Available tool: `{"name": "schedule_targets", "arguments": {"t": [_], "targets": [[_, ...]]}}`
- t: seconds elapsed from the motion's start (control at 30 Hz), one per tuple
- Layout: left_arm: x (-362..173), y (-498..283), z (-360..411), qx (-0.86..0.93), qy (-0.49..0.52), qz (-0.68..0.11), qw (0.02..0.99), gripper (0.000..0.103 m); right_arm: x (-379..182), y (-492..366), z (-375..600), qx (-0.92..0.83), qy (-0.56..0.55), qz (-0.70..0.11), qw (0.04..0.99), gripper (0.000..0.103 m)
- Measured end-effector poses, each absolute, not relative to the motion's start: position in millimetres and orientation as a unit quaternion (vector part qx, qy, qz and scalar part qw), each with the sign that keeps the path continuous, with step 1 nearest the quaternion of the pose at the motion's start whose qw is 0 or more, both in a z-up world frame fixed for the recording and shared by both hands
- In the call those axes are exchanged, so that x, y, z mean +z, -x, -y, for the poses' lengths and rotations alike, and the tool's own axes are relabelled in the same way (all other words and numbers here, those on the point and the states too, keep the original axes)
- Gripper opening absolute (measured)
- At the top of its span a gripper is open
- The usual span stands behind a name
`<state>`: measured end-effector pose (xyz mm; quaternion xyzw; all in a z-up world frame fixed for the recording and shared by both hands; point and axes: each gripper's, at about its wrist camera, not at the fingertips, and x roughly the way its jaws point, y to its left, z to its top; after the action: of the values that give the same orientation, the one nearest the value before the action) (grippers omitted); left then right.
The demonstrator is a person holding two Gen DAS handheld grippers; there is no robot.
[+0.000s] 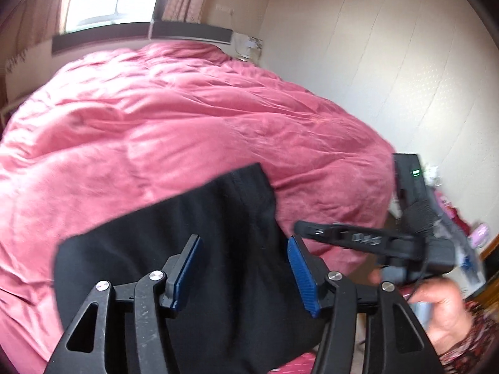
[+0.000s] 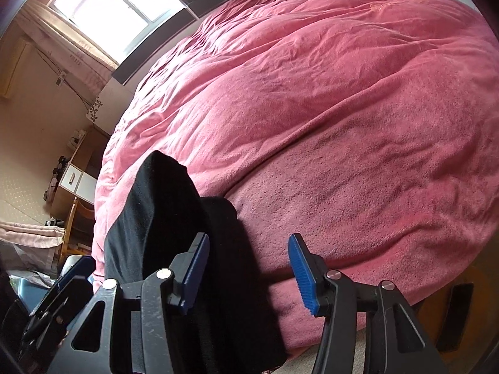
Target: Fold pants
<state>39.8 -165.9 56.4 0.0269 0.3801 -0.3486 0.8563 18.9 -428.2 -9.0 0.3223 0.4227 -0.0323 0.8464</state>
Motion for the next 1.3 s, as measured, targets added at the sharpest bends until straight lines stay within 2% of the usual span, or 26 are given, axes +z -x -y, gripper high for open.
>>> {"name": "schedule_targets", "arguments": {"t": [0.23,0.37,0.43,0.77,0.8,0.83,0.9,0.97,1.03,1.23,1.3], "targets": [[20,-53,128,-0.250,-0.076,-0.402,0.878,0.057,2,-17,420,-0.016,-0.315,-0.401,0.860,0.068],[-7,-61,106,-0.212,-0.082,-0.425,0.876,0.057,17,-18,401,0.002,-0.270,-0.384,0.883,0.074],[-15,-60,100,-0.202,-0.095,-0.420,0.880,0.057,23,-20,387,0.024,-0.244,-0.382,0.891,0.081],[-32,-57,74,-0.192,-0.098,-0.408,0.887,0.063,0,-31,339,0.057,-0.135,-0.456,0.878,0.083],[-33,-57,72,-0.191,-0.095,-0.408,0.888,0.063,-3,-31,336,0.062,-0.129,-0.460,0.876,0.076],[-33,-57,71,-0.190,-0.095,-0.407,0.888,0.064,-6,-31,334,0.068,-0.124,-0.465,0.874,0.060],[-35,-57,69,-0.185,-0.097,-0.406,0.889,0.064,-11,-31,332,0.058,-0.102,-0.479,0.870,0.040],[-36,-57,66,-0.184,-0.094,-0.406,0.890,0.064,-12,-30,332,0.061,-0.096,-0.480,0.870,0.034],[-36,-57,64,-0.181,-0.094,-0.405,0.891,0.064,-8,-27,336,0.068,-0.105,-0.477,0.870,0.022],[-34,-54,51,-0.165,-0.084,-0.403,0.896,0.065,15,-12,336,0.077,-0.096,-0.457,0.881,0.015],[-36,-53,47,-0.159,-0.080,-0.405,0.897,0.072,8,-11,341,0.068,-0.105,-0.468,0.875,0.015]]}}
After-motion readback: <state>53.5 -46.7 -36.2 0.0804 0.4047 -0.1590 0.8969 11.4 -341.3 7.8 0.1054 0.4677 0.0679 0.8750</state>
